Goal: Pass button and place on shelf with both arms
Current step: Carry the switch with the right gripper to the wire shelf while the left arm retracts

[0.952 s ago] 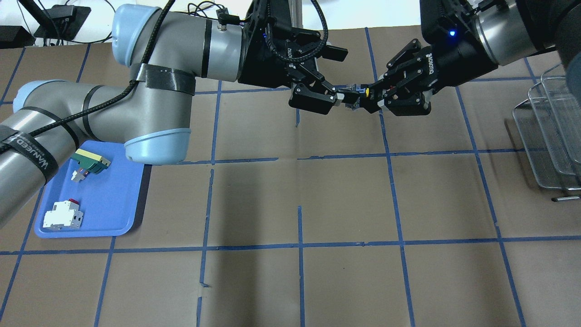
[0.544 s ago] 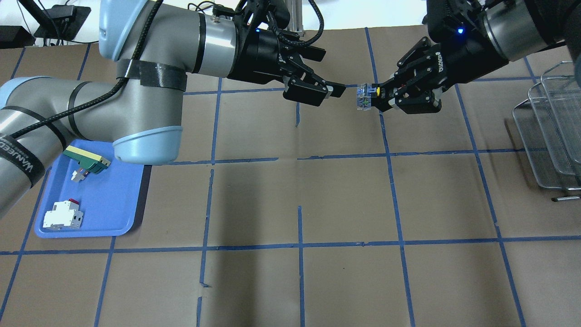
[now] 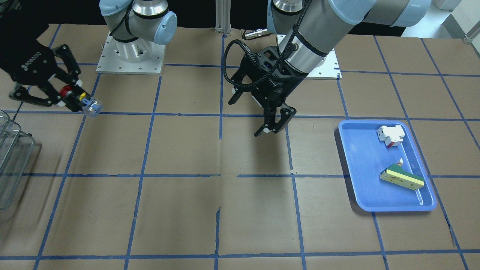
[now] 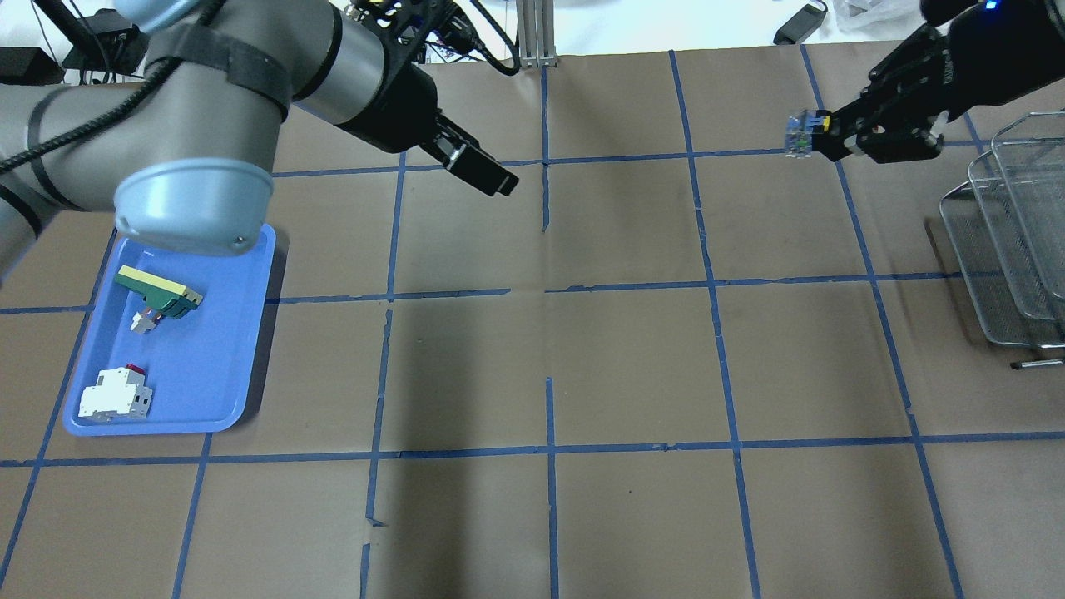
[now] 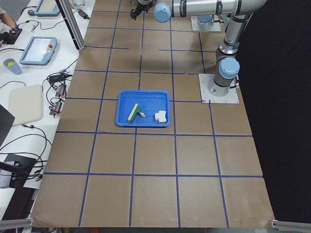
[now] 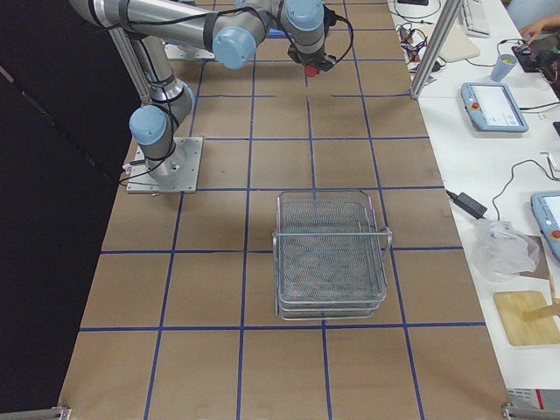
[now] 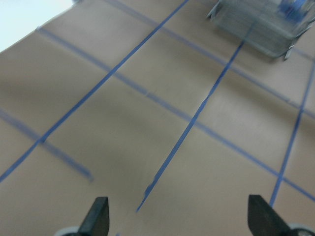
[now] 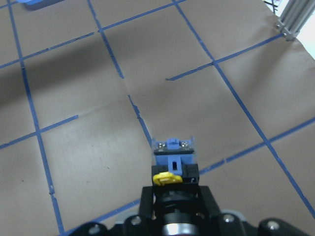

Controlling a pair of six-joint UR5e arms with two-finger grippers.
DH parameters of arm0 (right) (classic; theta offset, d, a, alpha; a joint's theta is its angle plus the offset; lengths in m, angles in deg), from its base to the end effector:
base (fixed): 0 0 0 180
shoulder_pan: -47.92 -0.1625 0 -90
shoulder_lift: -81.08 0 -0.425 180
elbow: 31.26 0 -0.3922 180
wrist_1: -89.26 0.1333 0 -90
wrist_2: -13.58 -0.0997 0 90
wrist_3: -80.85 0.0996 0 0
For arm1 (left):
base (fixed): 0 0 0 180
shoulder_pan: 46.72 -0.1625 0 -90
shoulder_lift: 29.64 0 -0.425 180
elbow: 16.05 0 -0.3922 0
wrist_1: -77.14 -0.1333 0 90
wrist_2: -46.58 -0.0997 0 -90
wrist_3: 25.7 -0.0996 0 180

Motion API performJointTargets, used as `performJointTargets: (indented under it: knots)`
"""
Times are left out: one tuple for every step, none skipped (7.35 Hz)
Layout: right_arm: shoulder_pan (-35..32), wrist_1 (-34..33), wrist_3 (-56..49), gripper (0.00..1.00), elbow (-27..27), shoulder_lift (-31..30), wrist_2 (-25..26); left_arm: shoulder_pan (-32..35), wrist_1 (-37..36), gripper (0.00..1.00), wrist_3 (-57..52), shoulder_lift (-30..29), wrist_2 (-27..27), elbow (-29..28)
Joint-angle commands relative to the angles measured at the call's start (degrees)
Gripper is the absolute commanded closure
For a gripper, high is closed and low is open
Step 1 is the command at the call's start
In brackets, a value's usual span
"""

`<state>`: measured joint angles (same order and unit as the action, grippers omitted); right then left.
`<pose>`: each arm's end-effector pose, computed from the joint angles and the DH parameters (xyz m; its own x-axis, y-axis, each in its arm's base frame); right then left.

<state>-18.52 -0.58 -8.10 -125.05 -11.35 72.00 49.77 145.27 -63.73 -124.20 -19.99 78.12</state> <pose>-0.0185 -0.5063 0.4903 -0.4137 -0.9097 -0.0361 -0.7679 0.3700 -0.5229 -0.2328 -0.5163 0.4603 -0.6422 0.7485 0.1650 0.6421 0.6429 -0.4176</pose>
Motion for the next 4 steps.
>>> performJointTargets:
  knots:
    - [8.0, -4.0, -0.3, 1.00, 0.4, 6.0, 0.0, -1.6, 9.9, 0.00, 4.7, 0.4, -12.5, -4.6]
    - [10.0, -6.6, -0.6, 1.00, 0.4, 8.4, 0.3, -2.4, 10.5, 0.00, 8.8, 1.0, -18.4, -3.7]
    - [11.0, -9.9, -0.7, 1.00, 0.4, 10.4, 2.7, -2.4, 12.8, 0.00, 12.0, 1.5, -19.5, -3.5]
    - [12.5, -10.4, 0.3, 1.00, 0.9, 10.7, 6.1, -3.2, 14.2, 0.00, 12.1, 1.9, -19.6, -3.4]
